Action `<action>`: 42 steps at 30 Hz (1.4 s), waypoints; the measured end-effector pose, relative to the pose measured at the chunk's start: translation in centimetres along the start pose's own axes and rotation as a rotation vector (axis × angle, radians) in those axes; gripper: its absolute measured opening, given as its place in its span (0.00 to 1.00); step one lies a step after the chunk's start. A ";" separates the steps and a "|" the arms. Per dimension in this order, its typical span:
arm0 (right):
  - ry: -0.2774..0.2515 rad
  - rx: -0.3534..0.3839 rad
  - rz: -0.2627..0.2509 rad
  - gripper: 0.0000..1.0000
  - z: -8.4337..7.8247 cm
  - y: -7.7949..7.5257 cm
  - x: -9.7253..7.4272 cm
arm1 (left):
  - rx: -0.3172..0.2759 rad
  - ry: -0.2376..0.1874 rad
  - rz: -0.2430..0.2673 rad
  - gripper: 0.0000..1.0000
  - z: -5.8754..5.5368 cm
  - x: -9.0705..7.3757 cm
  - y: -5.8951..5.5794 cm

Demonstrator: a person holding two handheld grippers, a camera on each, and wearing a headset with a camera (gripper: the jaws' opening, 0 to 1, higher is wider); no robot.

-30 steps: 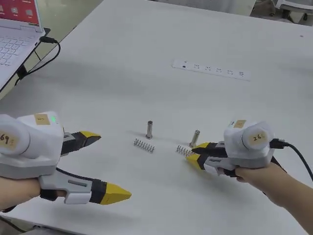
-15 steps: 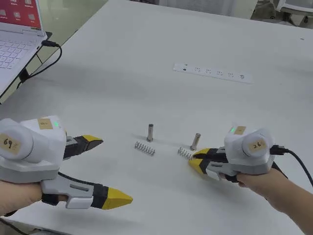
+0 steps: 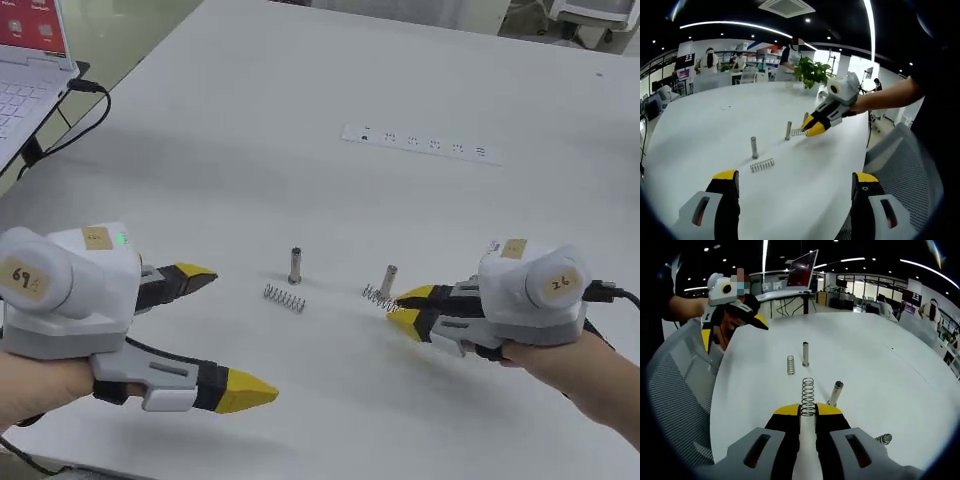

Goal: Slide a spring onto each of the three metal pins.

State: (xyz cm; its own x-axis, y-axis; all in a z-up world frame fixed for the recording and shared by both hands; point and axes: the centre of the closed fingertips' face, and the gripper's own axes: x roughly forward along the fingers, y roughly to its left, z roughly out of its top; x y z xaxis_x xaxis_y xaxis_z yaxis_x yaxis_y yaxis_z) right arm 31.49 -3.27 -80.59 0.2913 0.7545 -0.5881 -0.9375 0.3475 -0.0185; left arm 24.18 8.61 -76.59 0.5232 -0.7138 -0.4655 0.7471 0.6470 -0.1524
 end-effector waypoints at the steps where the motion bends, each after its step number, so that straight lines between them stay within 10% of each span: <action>1: -0.001 -0.008 0.003 0.08 0.0 0.0 -0.2 | 0.004 0.001 -0.007 0.90 0.1 0.3 -0.1; 19: -0.005 -0.074 0.052 0.08 1.0 1.9 -2.3 | 0.031 -0.038 -0.083 0.82 2.5 3.2 -1.4; 42: 0.014 -0.183 0.161 0.08 1.6 4.6 -3.9 | 0.126 -0.028 -0.218 0.50 3.8 7.2 -4.7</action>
State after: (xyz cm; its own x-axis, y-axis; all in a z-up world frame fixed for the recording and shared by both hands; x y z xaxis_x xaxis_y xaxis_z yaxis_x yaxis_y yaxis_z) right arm 26.36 -3.71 -77.11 0.1342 0.7835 -0.6067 -0.9908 0.1160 -0.0693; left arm 25.95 -0.56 -75.90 0.3536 -0.8412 -0.4092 0.8879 0.4394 -0.1360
